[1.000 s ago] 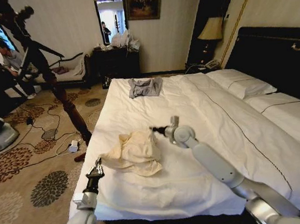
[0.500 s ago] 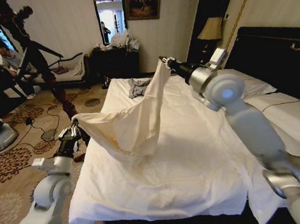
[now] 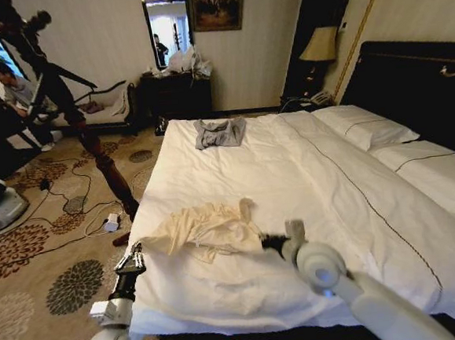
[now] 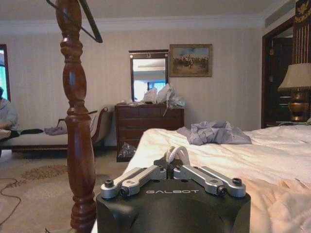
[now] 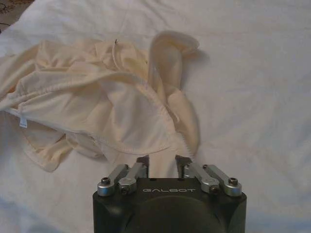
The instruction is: Pick up the clothes from the bed and hang them on the clothes hanger.
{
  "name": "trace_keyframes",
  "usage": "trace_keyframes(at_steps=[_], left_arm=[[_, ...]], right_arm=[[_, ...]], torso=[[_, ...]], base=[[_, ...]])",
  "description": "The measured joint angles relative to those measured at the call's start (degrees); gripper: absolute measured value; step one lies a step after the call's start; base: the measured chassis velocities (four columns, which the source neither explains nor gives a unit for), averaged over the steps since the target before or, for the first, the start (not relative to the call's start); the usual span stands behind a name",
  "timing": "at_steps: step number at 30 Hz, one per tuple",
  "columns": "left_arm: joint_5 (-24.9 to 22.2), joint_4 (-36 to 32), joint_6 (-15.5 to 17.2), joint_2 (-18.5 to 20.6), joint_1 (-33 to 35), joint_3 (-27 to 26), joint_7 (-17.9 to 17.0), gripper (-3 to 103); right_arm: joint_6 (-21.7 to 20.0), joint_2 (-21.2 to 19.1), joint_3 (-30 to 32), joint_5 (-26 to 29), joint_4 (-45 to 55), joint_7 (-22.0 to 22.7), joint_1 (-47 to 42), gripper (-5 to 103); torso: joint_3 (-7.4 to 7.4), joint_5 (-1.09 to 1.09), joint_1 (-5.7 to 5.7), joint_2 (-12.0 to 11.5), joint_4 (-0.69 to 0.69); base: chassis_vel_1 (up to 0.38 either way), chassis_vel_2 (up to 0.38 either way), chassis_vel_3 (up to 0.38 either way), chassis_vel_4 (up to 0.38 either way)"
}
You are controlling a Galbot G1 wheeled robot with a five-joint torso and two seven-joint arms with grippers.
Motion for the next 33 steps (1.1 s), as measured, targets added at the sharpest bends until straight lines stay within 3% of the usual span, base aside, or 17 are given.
trace_keyframes(at_steps=[4, 6, 8, 10, 16, 17, 18, 22, 33], left_arm=[[0.51, -0.07, 0.35, -0.30, -0.19, -0.08, -0.17, 1], [1.15, 0.03, 0.35, -0.86, -0.01, 0.09, -0.21, 1], [1.90, 0.33, 0.30, -1.67, 0.12, 0.55, -0.21, 1], [2.22, 0.47, 0.29, -1.95, 0.02, 0.86, -0.21, 1], [2.74, 0.53, 0.10, -2.74, 0.42, 1.08, -0.22, 1], [2.79, 0.53, -0.03, -2.87, 0.62, 0.94, -0.22, 1], [2.81, 0.52, -0.34, -3.10, 1.15, 0.62, -0.22, 1], [2.83, 0.52, -0.87, -3.45, 1.87, 0.31, -0.22, 1], [3.82, 0.01, -1.11, -4.59, 1.90, 1.21, -0.21, 1]], right_arm=[[-0.01, -1.64, 0.59, -0.01, 1.32, -1.58, 1.57, 44], [-0.02, -2.23, 0.60, -1.90, 0.66, -4.66, 3.46, 50], [-0.03, -3.11, 0.05, -6.66, -2.68, -12.31, 5.96, 61], [-0.03, -3.24, -0.60, -7.61, -4.59, -14.81, 7.05, 66], [-0.42, -2.96, -2.80, -4.58, -10.62, -19.42, 9.47, 82], [-0.42, -2.91, -2.96, -3.74, -11.27, -19.47, 9.66, 88], [-0.42, -2.49, -3.03, 0.62, -11.69, -16.60, 10.16, 97], [-0.38, -1.91, -2.43, 6.51, -11.79, -12.53, 10.68, 99], [-0.19, -1.66, -1.12, 8.96, -13.52, -9.87, 8.94, 100]], torso=[[0.00, -0.01, 0.01, 0.01, 0.00], [0.01, -0.01, 0.01, 0.01, 0.02], [0.01, -0.01, 0.01, 0.00, 0.04], [0.01, 0.00, 0.02, 0.00, 0.03], [0.02, 0.00, 0.03, 0.00, 0.02], [0.02, 0.00, 0.03, 0.00, 0.01], [0.02, 0.00, 0.02, 0.00, 0.00], [0.02, 0.00, 0.02, 0.00, 0.02], [0.01, 0.00, 0.02, 0.00, 0.00]], base=[[0.000, 0.000, 0.000, 0.000], [0.000, 0.000, 0.000, 0.000], [0.000, 0.000, 0.000, 0.000], [0.000, 0.000, 0.000, 0.000], [0.000, 0.000, 0.000, 0.000], [0.000, 0.000, 0.000, 0.000], [0.000, 0.000, 0.000, 0.000], [0.000, 0.000, 0.000, 0.000], [0.000, 0.000, 0.000, 0.000]])
